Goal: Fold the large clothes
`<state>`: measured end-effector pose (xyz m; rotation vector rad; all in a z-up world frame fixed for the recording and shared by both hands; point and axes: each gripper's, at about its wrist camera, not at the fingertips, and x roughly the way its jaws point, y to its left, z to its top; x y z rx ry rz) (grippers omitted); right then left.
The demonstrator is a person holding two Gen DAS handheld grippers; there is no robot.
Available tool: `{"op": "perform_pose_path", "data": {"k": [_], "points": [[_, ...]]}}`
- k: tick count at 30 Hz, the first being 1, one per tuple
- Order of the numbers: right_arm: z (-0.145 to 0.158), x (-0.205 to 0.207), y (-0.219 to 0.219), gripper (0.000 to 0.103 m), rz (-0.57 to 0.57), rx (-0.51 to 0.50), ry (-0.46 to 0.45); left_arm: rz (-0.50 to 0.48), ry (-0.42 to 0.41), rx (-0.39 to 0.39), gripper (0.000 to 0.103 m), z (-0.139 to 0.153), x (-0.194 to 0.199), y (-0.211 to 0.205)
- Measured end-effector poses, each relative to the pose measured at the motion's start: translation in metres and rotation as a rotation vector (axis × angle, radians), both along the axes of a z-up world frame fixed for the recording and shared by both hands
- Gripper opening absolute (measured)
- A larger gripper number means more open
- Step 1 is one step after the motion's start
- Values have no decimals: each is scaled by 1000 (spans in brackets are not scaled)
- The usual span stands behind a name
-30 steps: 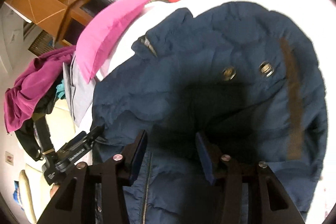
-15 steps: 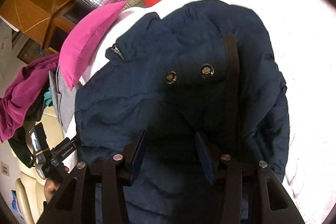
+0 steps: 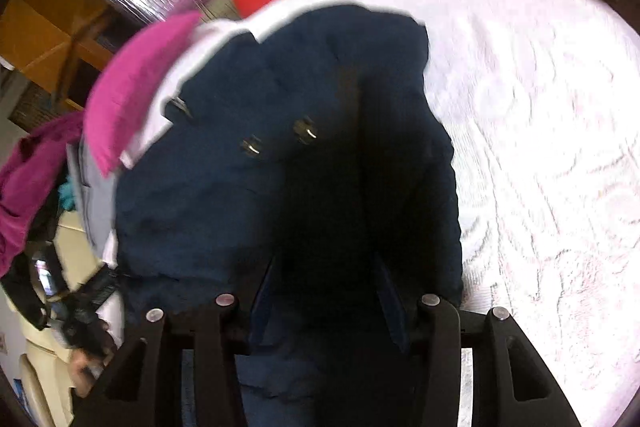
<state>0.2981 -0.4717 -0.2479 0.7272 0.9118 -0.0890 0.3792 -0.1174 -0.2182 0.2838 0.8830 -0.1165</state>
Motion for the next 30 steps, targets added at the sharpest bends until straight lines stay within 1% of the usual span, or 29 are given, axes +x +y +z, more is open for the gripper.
{"op": "perform_pose_path", "data": {"k": [5, 7, 10, 11, 13, 19, 22, 25, 26, 28, 30], "points": [[29, -13, 4, 51, 2, -23, -81, -28, -75, -36, 86, 24, -23, -4], [36, -18, 3, 51, 0, -32, -105, -41, -109, -45, 86, 33, -35, -4], [42, -21, 0, 51, -5, -28, -126, -48, -137, -53, 86, 40, -46, -5], [42, -22, -2, 51, -11, -23, -131, -51, -143, -53, 86, 40, -42, -5], [42, -21, -6, 51, -18, -14, -137, -53, -156, -50, 86, 42, -44, -6], [38, -16, -5, 51, -52, -6, -149, -50, -160, -60, 86, 43, -41, -7], [27, -6, -7, 51, -64, 9, -126, -47, -163, -62, 86, 43, -41, -8], [6, 7, -10, 52, -68, 33, -57, -44, -161, -57, 86, 41, -38, -8], [2, 9, -9, 52, -67, 40, -46, -43, -161, -54, 86, 41, -38, -8], [1, 10, -11, 52, -67, 51, -43, -41, -159, -48, 86, 40, -35, -8], [9, 6, -11, 51, -66, 52, -59, -37, -155, -39, 86, 37, -33, -8]]}}
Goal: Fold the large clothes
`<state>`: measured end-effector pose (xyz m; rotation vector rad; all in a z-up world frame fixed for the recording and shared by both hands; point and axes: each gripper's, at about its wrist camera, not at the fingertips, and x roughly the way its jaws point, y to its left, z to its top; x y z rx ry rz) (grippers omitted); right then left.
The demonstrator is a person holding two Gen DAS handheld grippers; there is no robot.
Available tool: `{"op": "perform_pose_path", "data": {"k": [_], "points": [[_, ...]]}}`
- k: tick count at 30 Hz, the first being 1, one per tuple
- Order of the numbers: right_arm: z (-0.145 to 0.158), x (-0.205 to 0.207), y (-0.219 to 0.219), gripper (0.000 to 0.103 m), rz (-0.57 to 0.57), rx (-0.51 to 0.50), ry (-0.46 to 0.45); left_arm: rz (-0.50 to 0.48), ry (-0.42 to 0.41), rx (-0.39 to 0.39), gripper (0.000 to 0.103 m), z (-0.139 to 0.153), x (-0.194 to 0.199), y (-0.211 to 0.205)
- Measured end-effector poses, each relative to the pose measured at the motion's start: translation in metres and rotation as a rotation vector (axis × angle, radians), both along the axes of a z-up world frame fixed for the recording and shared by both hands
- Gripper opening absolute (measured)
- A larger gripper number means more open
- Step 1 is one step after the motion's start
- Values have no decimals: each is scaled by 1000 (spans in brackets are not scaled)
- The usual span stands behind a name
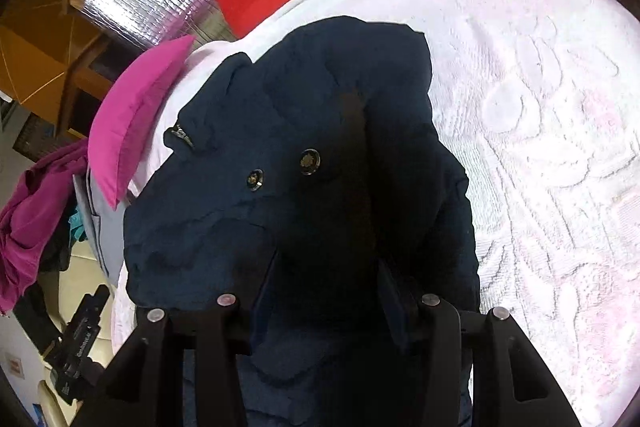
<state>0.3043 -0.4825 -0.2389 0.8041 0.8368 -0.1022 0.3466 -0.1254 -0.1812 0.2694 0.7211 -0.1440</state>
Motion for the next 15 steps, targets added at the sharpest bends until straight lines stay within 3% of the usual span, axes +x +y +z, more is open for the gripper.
{"op": "perform_pose_path", "data": {"k": [4, 7, 9, 13, 15], "points": [[24, -11, 2, 51, 9, -18, -88, 11, 33, 16, 86, -9, 10, 1], [35, -9, 8, 51, 29, -28, -143, 31, 128, 1, 86, -25, 26, 5], [32, -4, 12, 51, 47, -51, -123, 34, 187, -10, 86, -38, 35, 7], [-2, 19, 17, 52, 69, -61, 32, 32, 258, -32, 86, -56, 48, 8], [-6, 19, 13, 52, 70, -37, 27, 35, 265, -45, 86, -52, 47, 10]]}}
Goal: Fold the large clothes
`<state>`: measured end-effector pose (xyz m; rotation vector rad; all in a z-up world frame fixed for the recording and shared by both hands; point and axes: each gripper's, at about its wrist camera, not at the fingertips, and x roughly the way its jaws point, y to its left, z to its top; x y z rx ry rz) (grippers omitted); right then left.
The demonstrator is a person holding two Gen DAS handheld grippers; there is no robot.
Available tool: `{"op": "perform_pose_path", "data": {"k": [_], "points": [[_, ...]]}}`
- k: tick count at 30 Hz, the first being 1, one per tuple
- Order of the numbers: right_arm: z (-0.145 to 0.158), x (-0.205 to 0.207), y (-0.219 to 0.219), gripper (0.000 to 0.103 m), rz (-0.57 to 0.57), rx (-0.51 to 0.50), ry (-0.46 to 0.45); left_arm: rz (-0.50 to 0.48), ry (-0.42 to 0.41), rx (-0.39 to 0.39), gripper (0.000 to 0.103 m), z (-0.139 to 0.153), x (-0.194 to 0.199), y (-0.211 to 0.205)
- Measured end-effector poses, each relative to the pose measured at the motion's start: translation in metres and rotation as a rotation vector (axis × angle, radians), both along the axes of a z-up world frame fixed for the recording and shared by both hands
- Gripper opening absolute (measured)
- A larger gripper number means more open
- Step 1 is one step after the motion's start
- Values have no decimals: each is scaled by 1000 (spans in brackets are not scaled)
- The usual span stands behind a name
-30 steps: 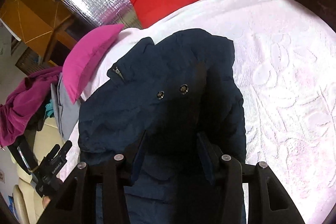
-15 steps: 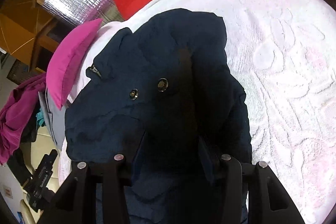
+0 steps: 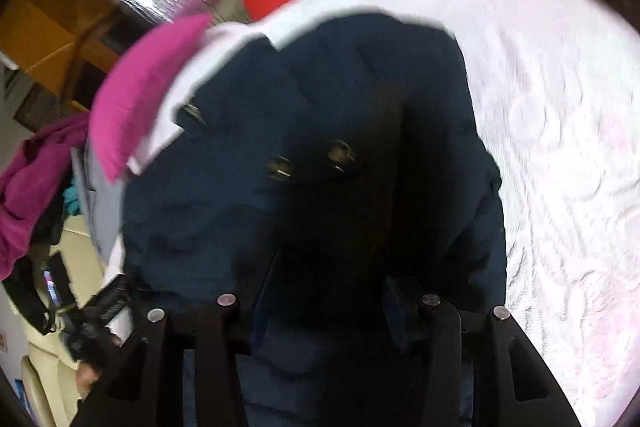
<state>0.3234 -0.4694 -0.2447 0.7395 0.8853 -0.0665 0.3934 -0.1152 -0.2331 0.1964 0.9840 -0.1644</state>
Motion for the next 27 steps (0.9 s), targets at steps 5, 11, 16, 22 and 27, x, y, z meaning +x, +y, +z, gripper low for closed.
{"op": "perform_pose_path", "data": {"k": [5, 11, 16, 22, 27], "points": [[28, -26, -6, 53, -7, 11, -84, 2, -48, -8, 86, 28, -23, 13], [45, -74, -10, 64, -17, 41, -158, 6, -128, -24, 86, 58, -75, 55], [34, -130, -10, 69, -35, 118, -190, 47, -116, 7, 86, 50, -123, 108], [4, -194, -10, 71, -62, 196, -169, 30, 46, -72, 86, 21, -174, 147], [-25, -224, -15, 71, -91, 232, -119, 56, 169, -176, 86, -2, -182, 164]]}}
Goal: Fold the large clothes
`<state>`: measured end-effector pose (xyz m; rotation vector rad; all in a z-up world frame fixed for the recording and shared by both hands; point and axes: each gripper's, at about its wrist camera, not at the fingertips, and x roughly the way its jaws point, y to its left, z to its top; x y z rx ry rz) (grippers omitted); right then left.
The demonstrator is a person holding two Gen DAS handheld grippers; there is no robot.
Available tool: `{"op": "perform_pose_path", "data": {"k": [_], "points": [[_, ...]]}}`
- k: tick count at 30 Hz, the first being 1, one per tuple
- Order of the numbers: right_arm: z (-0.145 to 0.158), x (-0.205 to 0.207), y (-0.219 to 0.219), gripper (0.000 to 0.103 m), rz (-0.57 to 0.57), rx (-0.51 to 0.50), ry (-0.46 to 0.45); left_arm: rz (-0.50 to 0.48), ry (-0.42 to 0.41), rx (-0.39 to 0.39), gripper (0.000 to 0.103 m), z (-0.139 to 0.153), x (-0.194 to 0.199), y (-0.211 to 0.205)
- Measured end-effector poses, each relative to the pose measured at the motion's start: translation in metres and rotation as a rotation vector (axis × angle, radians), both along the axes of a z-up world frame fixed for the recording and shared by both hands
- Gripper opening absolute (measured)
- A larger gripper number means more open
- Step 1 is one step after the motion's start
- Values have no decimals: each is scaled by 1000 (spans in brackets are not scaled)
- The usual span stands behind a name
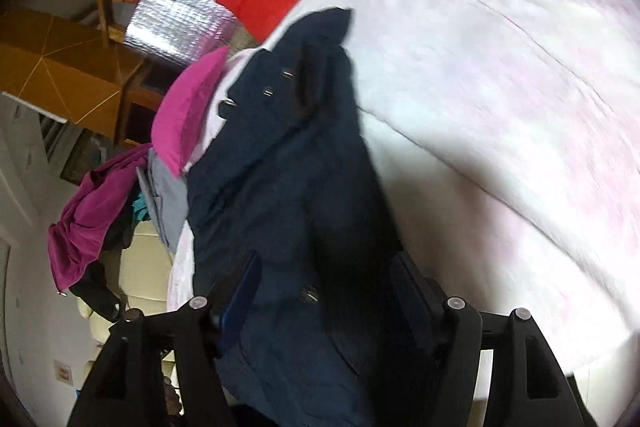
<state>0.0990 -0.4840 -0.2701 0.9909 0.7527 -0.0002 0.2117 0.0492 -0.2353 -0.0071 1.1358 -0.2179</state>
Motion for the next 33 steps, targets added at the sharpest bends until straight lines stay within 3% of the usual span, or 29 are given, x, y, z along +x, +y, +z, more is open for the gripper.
{"op": "perform_pose_path", "data": {"k": [5, 8, 11, 14, 16, 18, 19, 22, 24, 25, 27, 29, 31, 32, 33], "points": [[-25, -6, -7, 71, 13, 38, 46, 62, 77, -115, 84, -15, -2, 17], [-38, -3, -6, 71, 48, 80, 53, 61, 118, -145, 54, -24, -4, 18], [-40, -4, 2, 71, 84, 81, 42, 55, 158, -178, 47, -31, -7, 16], [-50, -5, 25, 71, 187, 149, 45, 47, 151, -168, 47, -28, -10, 14], [-49, -6, 45, 70, 259, 108, 58, 48, 180, -176, 49, -31, -16, 15], [-49, -7, 62, 71, 341, 100, 54, 41, 228, -190, 66, -36, -18, 14], [-48, -7, 69, 71, 370, 80, 51, 38, 262, -192, 69, -41, -19, 13], [-52, -5, 80, 71, 404, 15, 77, 20, 256, -165, 70, -42, -21, 5], [-52, -4, 82, 69, 403, 13, 80, -17, 237, -159, 68, -39, -26, -4], [-48, -5, 83, 56, 403, -5, 73, -36, 228, -163, 68, -37, -29, -8], [-40, -11, 81, 33, 400, -2, 22, -55, 216, -160, 43, -35, -33, -12], [-32, -17, 78, 29, 382, 10, -48, -46, 208, -164, 38, -35, -34, -13], [-31, -15, 77, 29, 375, -6, -49, -43, 215, -161, 38, -37, -34, -14], [-36, -8, 80, 32, 379, -2, -24, -43, 218, -143, 44, -38, -34, -16], [-46, -2, 81, 34, 381, 10, 27, -46, 226, -128, 63, -41, -35, -18]]}}
